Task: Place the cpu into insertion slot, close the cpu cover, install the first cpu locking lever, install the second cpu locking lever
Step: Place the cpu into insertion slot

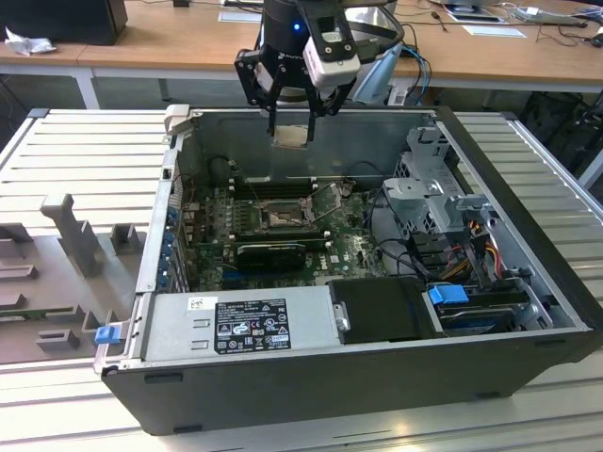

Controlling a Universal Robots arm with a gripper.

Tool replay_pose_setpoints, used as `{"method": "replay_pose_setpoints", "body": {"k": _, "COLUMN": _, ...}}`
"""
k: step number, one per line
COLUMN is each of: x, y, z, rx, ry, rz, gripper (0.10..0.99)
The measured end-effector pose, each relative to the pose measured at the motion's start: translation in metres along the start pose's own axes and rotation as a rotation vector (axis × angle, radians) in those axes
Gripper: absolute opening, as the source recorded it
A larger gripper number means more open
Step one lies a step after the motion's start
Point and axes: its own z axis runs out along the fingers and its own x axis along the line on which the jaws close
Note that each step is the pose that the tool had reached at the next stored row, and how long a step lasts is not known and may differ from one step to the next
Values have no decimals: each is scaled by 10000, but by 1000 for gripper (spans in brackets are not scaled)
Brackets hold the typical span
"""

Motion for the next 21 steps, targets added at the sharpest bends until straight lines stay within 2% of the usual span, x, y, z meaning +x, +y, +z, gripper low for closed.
{"method": "replay_pose_setpoints", "body": {"k": 21, "x": 0, "y": 0, "z": 1, "rx": -20, "ry": -91, "rz": 1016, "gripper": 529}}
